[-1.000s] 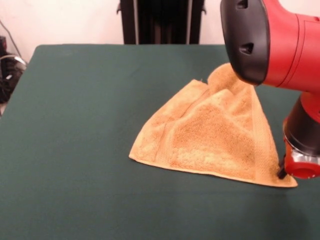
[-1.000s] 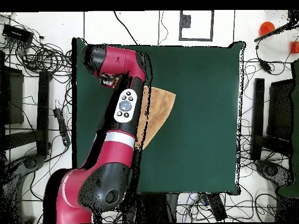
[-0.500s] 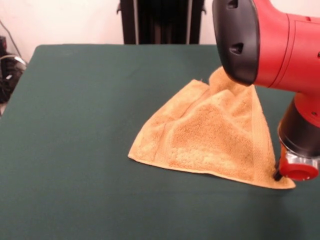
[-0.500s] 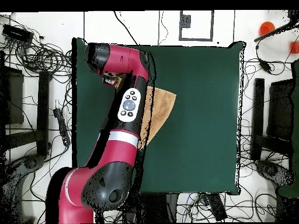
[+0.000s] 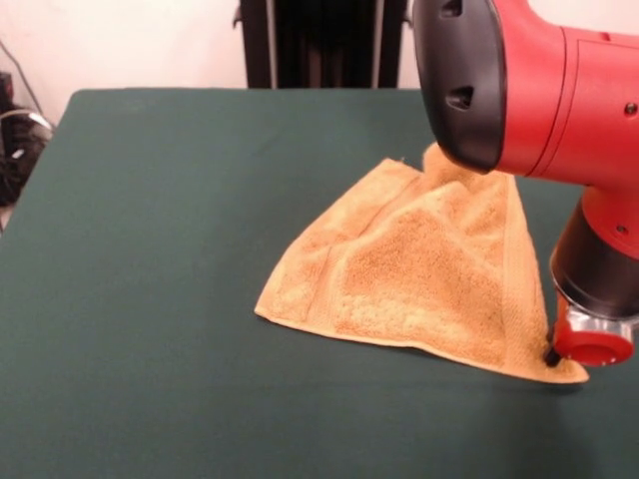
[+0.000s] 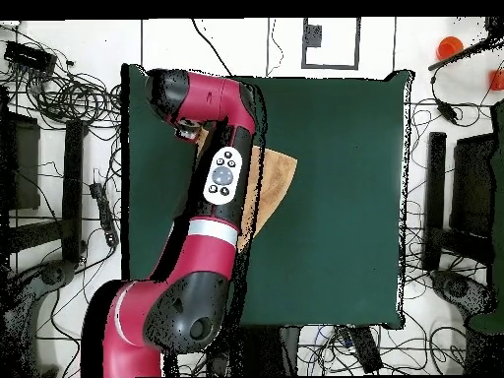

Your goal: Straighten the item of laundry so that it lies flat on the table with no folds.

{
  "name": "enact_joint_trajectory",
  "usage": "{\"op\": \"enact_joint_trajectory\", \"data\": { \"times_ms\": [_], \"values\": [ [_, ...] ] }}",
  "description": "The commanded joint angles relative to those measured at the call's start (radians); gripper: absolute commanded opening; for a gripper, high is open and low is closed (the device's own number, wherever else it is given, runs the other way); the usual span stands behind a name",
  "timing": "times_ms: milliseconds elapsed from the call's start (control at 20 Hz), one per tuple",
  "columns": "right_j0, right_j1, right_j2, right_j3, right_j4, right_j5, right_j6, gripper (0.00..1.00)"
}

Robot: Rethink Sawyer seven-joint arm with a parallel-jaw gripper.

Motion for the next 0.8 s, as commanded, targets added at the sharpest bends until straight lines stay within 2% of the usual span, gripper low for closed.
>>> {"op": "enact_joint_trajectory", "data": {
  "times_ms": [50,350,800],
  "values": [
    [-0.009,0.010,0.009,0.012,0.030,0.079,0.268,0.00],
    [-0.013,0.019,0.004,0.004,0.020,0.079,0.251,0.00],
    [-0.011,0.002,0.045,0.049,0.031,0.039,0.257,0.00]
  ]
}}
